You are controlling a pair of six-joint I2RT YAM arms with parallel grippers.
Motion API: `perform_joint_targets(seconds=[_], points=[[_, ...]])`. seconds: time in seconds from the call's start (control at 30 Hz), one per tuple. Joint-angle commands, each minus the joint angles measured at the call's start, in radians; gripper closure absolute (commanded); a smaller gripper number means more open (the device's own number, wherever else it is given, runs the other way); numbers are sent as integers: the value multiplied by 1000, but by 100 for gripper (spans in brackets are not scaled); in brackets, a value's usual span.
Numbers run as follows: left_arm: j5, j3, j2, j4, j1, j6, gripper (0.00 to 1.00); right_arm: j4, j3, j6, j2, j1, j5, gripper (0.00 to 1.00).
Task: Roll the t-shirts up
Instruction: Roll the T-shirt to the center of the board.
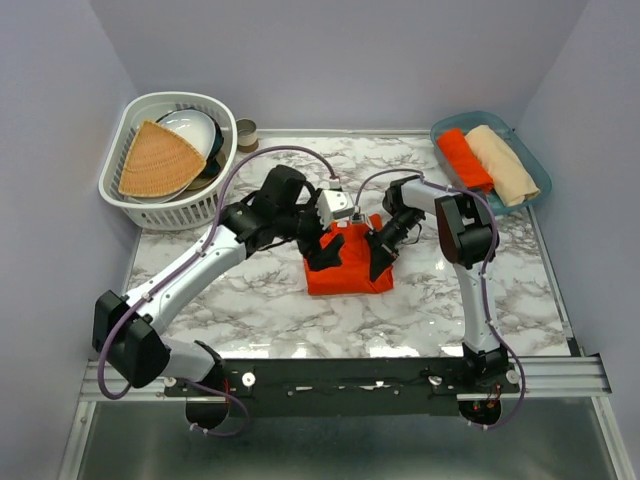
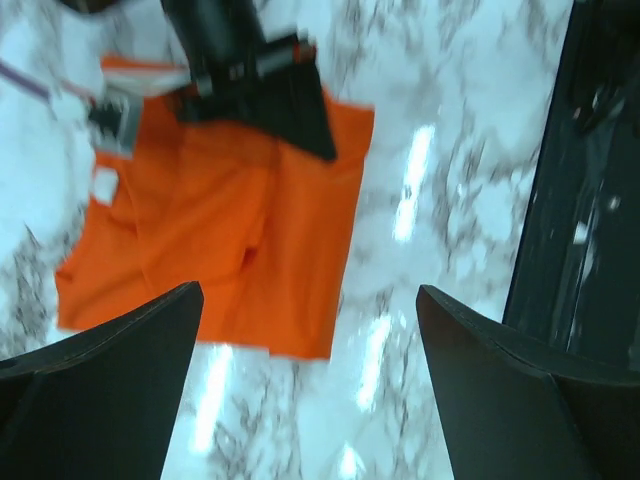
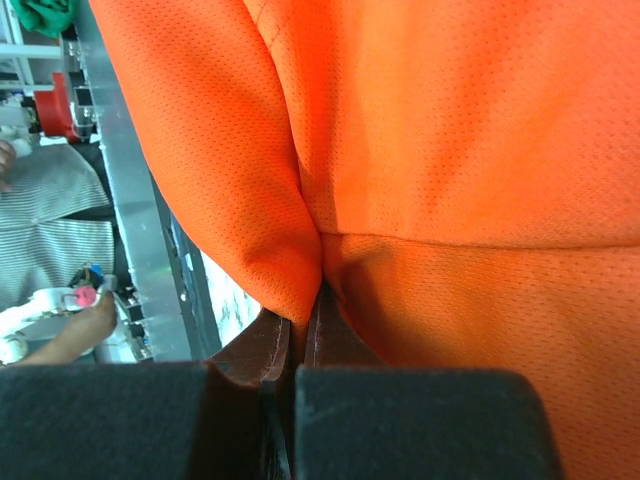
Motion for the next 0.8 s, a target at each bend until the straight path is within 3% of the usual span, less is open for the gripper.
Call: perform_joint_targets(seconds=[0.0, 0.03, 0.07, 0.17, 0.3, 0.33, 0.37, 0.5, 0.77], points=[[-126, 21, 5, 178, -96, -194, 2, -142, 22, 15, 58, -4, 59, 94], [-118, 26, 5, 149, -107, -114, 17, -142, 25, 18, 63, -4, 59, 94], [-144, 30, 3, 114, -130, 84, 24, -142, 30, 23, 66, -4, 53, 94], [-229, -86, -53, 139, -208, 233, 33, -142, 30, 25, 75, -4, 41, 94], [-166, -268, -89, 254, -233, 308, 29, -142, 24, 9, 83, -4, 33, 94], [-166, -282, -78, 264, -251, 310, 4, -142, 19, 5, 84, -4, 33, 94], [-170, -296, -72, 271, -260, 311, 1, -142, 16, 2, 84, -4, 29, 94], [-218, -355, -44, 340, -296, 310, 1, -137, -15, -21, 81, -4, -5, 94], [-279, -375, 22, 311, -305, 373, 5, -142, -32, -38, 89, -4, -37, 94]])
